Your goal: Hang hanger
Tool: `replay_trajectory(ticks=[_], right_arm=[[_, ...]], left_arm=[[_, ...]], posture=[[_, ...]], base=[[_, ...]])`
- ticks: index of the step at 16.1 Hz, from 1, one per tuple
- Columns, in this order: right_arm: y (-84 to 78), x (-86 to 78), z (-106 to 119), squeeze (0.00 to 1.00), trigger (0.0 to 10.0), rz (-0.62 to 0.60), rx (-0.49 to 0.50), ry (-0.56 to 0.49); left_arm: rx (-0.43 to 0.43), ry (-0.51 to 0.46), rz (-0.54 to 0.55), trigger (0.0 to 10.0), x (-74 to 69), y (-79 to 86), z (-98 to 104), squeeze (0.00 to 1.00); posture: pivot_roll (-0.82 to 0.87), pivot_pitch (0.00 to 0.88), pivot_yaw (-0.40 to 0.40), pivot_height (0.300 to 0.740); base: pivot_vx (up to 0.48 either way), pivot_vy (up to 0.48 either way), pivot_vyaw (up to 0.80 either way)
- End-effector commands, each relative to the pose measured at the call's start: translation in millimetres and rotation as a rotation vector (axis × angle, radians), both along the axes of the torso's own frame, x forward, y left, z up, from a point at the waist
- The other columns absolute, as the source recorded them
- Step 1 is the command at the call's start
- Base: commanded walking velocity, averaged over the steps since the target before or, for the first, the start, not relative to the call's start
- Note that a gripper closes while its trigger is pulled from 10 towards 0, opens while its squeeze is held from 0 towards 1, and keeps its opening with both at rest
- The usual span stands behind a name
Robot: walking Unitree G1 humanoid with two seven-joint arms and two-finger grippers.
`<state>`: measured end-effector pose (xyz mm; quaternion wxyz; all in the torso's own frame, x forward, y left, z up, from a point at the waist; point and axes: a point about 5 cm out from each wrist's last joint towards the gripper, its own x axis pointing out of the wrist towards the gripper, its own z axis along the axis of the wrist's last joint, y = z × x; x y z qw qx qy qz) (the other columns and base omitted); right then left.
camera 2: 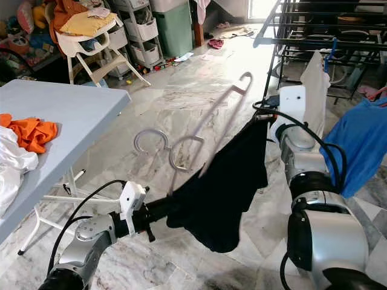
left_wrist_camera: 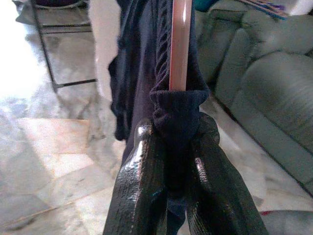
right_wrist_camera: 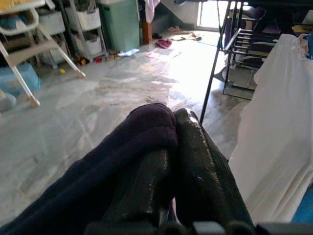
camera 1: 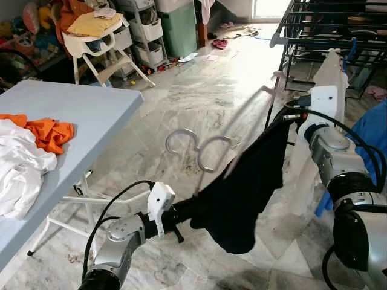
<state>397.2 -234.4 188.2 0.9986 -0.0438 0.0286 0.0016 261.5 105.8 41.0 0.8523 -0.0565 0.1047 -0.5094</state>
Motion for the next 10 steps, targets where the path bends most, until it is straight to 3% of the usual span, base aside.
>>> replay_trajectory(ticks=[1, 7, 10], right_arm=[[-13.1, 5.2, 48.6, 0.00, 10.0, -0.080, 0.042, -0.188], [-11.0, 5.4, 81.1, 0.00, 10.0, -0.032, 0.085, -0.324], [-3.9, 5.2, 100.7, 0.00, 10.0, 0.048, 0.061, -0.385]], left_arm=[[0.084, 0.111, -0.019, 10.0, -16.9, 23.0, -21.8, 0.00], [0.133, 0.187, -0.131, 10.0, -28.0, 22.9, -31.8, 0.00], [0.149, 0.252, -0.069, 10.0, -23.5, 24.4, -37.8, 0.00]], posture=[[-0.21, 0.000, 0.147, 0.740], [-0.22, 0.000, 0.151, 0.740], [-0.23, 0.000, 0.151, 0.740]], base=[[0.000, 0.000, 0.00], [0.000, 0.000, 0.00], [0.000, 0.000, 0.00]])
